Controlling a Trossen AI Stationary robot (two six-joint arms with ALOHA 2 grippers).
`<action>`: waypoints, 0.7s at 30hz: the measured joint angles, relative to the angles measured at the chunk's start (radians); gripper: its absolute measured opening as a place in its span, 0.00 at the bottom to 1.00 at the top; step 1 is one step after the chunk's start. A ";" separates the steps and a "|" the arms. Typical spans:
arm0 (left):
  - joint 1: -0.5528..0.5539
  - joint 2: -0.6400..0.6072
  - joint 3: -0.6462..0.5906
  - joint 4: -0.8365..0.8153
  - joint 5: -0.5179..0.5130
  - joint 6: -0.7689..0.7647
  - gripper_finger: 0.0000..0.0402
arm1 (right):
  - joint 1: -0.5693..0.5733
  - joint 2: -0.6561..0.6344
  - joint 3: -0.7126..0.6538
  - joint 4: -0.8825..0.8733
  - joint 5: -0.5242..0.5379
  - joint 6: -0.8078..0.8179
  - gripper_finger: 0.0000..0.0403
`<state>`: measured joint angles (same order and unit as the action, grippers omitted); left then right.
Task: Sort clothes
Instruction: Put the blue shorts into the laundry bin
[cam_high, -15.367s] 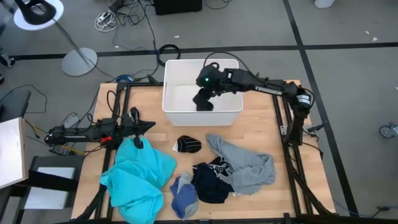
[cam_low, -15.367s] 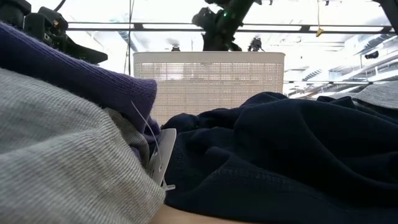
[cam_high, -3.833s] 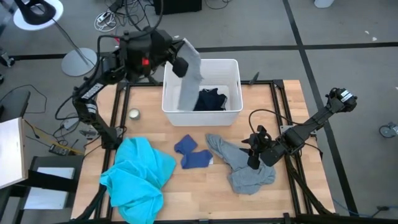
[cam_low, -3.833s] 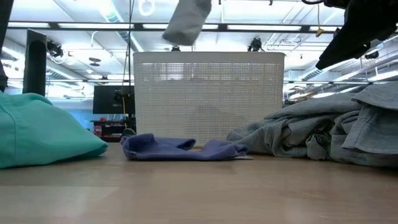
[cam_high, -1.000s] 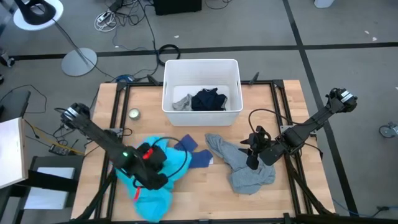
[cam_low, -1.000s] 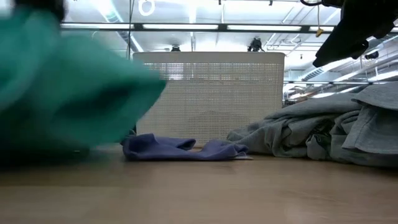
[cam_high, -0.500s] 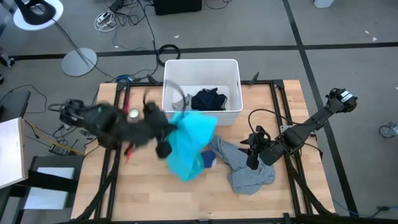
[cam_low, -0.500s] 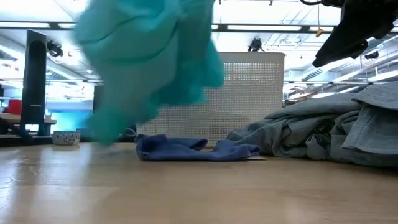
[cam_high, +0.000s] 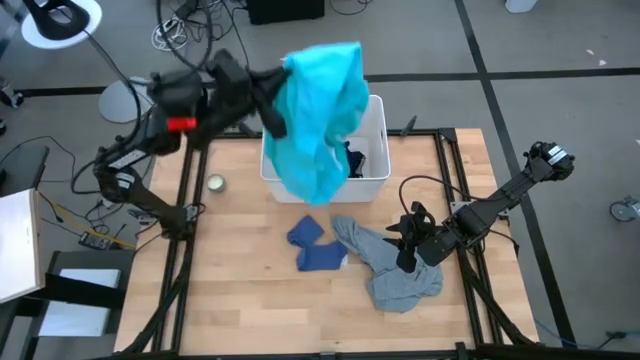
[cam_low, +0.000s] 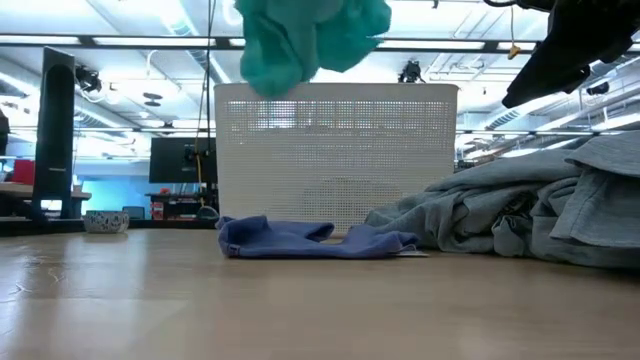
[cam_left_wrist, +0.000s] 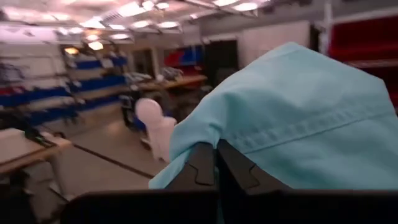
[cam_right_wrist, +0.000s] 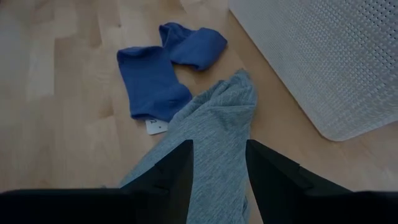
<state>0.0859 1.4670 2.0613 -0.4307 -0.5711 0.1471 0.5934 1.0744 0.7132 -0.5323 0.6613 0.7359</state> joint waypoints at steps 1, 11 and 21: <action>0.030 0.005 0.000 0.021 0.019 0.003 0.00 | 0.000 0.000 0.000 0.000 0.000 -0.004 0.36; 0.197 0.063 0.000 -0.236 0.239 -0.101 0.00 | -0.001 0.000 0.000 -0.001 0.001 -0.033 0.36; 0.253 0.326 -0.005 -0.554 0.341 -0.121 0.01 | -0.019 0.000 0.000 0.006 0.005 -0.030 0.35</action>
<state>0.3385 1.7926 2.0565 -0.9846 -0.2297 0.0265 0.5739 1.0745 0.7132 -0.5265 0.6659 0.7055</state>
